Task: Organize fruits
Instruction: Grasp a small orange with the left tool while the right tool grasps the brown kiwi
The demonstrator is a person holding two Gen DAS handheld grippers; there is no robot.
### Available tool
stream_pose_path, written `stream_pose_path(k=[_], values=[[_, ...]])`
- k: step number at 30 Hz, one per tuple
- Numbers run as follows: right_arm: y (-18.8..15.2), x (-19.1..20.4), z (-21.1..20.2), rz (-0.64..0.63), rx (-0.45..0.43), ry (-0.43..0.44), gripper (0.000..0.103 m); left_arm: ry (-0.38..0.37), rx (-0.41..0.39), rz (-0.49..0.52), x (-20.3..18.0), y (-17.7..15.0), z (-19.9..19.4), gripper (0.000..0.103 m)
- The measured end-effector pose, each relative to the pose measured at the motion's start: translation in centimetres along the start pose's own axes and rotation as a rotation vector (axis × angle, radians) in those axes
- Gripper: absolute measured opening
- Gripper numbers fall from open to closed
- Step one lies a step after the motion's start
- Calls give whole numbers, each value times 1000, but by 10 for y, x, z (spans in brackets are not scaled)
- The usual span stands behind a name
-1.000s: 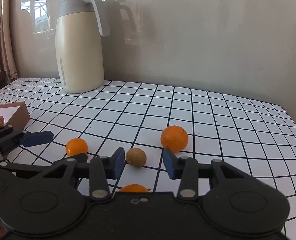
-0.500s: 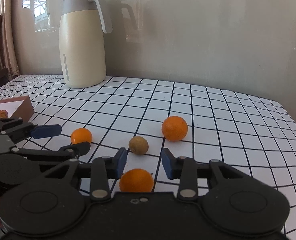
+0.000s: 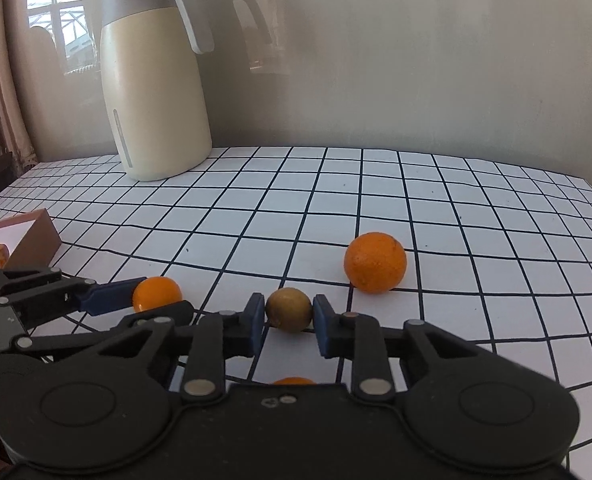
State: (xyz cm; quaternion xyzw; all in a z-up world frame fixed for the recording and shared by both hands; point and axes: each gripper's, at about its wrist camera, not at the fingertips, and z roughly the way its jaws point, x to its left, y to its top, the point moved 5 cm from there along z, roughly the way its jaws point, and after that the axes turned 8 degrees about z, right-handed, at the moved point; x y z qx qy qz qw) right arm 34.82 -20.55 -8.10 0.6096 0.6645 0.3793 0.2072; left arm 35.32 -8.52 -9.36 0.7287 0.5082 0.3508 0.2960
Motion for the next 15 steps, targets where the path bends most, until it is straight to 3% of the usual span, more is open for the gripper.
stream_pose_path(k=[8,15], values=[[4,-1,-13,10,-45,15,16,13,-30,-11,2,-2,-10,31],[11,3,-45,23,-107,22,16,40,-122,1,3,4,-54,31]])
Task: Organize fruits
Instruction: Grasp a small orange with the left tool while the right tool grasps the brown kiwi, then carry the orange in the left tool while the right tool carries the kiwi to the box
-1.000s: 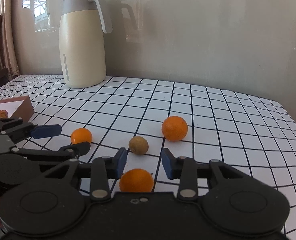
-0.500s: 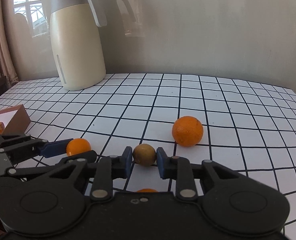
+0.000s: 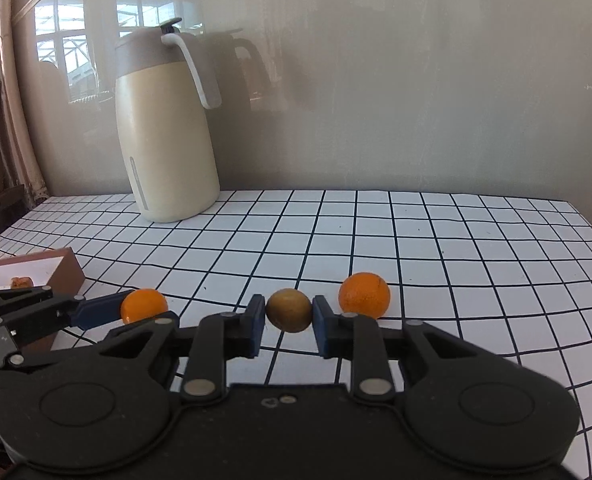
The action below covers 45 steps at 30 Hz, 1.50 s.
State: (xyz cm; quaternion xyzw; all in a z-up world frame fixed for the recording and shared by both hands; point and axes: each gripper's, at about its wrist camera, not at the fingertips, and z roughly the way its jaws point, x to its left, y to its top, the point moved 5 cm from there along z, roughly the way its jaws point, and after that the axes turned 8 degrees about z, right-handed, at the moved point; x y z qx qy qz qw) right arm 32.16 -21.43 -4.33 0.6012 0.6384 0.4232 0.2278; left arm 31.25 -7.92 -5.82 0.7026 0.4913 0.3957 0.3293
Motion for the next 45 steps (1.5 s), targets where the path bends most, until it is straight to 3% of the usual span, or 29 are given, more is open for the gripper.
stream_pose_path(k=[14,24,34,45], values=[[-19,41,-67,-42,-63,21,17,60,-55,-11,41,-26,-95,31],[-31,98,-100,-96,-102,110,17,155,-77,-35,81,-54,-159,31],[-51,150,-109,-169,-88,182,17,231,-88,-93,116,-74,-197,31],[-59,189,-118,-223,-96,263,16,276,-100,-112,133,-83,-215,31]])
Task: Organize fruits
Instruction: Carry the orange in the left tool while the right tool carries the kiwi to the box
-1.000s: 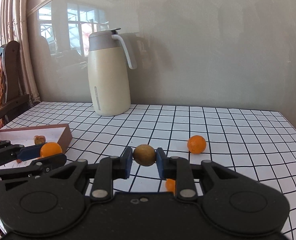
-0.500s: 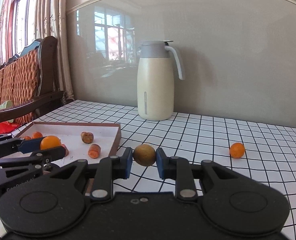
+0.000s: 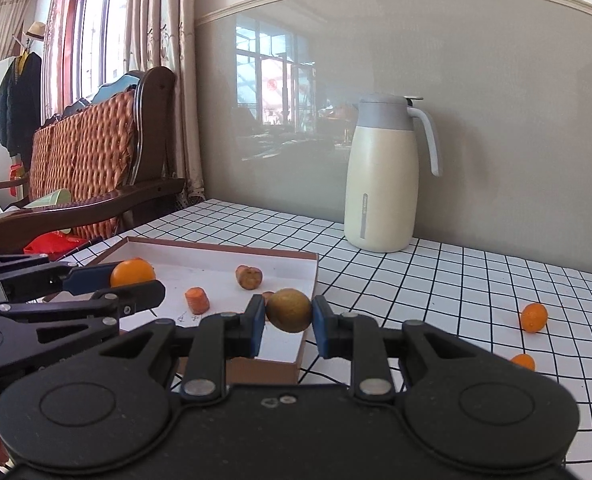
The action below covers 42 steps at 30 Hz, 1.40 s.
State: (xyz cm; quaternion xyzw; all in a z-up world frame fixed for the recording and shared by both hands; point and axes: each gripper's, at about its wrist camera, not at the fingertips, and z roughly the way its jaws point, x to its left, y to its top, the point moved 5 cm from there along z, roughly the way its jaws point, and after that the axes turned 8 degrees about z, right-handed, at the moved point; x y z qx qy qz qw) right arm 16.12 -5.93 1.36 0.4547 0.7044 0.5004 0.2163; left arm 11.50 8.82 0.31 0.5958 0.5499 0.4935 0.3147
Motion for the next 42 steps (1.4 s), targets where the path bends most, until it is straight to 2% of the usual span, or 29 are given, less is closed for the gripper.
stream_pose_path(k=[16,27,33,42], values=[[-3,54,17,-49,1,96,16,117,23,-40,57,-20,-15,31],[2,83,38,-78,-3,126,17,206,37,-89,115,-31,-8,31],[7,85,52,-64,-5,116,17,227,42,-117,135,-37,-2,31],[9,90,64,-64,-6,116,17,234,51,-130,146,-40,10,31]])
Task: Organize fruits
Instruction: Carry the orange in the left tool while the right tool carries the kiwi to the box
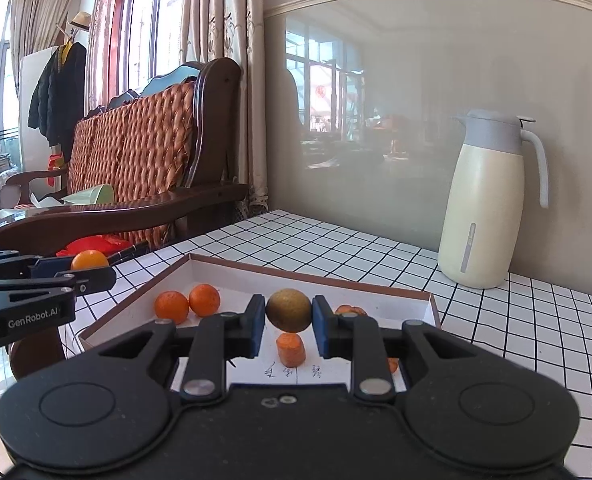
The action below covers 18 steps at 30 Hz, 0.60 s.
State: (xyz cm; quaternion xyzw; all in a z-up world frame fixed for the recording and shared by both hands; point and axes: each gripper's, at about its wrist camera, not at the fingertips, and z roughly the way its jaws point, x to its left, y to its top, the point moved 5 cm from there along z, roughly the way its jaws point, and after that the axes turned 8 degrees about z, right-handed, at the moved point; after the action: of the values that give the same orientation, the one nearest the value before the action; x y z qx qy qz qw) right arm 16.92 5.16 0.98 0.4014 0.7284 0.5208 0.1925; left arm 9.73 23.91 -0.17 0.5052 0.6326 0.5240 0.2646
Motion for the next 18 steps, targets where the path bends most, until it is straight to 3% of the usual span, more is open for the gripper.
stream_pose_path(k=[18], values=[[18,-29,34,6,-5,-45,17,-15,7,5,-11,19,41,31]])
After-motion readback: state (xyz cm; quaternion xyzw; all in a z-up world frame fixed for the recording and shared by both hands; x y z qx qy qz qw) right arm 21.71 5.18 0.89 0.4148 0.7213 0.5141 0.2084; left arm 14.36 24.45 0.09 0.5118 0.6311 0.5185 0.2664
